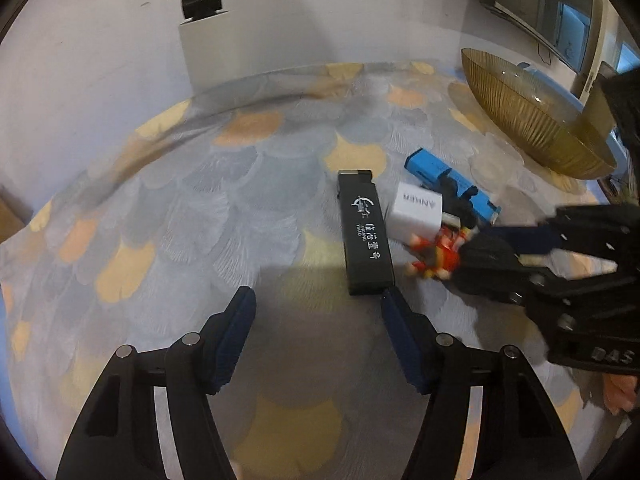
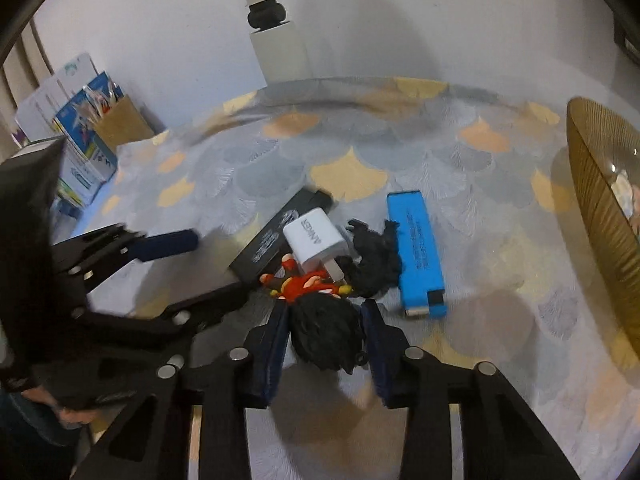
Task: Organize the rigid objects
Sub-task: 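Grasp the red-clothed doll with the right tool while the left grasps the black stick, then carry the doll and black stick over the amber bowl and open both tools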
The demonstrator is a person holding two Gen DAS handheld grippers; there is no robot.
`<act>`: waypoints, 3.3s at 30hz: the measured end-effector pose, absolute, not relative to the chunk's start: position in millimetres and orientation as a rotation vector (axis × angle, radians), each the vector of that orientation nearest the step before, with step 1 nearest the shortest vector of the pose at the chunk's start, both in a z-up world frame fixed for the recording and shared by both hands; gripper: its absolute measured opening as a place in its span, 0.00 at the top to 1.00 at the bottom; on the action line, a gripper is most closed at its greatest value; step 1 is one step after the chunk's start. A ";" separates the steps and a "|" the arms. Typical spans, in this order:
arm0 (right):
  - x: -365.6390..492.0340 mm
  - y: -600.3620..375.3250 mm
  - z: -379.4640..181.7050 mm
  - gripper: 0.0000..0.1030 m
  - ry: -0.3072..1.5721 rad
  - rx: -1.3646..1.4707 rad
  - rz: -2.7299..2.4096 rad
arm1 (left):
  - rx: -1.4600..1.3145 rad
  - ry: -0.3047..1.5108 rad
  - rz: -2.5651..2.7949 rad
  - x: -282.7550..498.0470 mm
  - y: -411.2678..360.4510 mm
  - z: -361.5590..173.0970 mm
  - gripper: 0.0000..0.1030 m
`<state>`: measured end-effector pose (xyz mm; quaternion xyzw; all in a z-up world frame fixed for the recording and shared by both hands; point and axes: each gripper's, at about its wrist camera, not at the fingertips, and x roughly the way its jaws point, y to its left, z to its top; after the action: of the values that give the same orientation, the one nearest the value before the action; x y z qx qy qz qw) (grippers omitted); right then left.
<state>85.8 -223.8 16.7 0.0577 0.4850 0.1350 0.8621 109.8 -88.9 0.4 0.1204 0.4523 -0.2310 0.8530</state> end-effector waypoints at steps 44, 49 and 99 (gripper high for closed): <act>-34.6 -268.5 52.6 0.22 1.004 0.178 0.201 | 0.213 0.956 -0.458 -7.4 -87.0 13.2 0.61; 4.7 -257.7 38.9 0.39 1.022 0.122 0.187 | 0.230 0.943 -0.472 -8.6 -94.0 7.2 0.60; -19.7 -491.6 146.4 0.69 0.751 0.358 -0.287 | 0.114 0.686 -0.718 83.4 -304.7 148.6 0.79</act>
<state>-19.7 -491.6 146.4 0.1734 0.3634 -0.1390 0.9047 83.4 -304.7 148.6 0.0544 0.3288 -0.3441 0.8778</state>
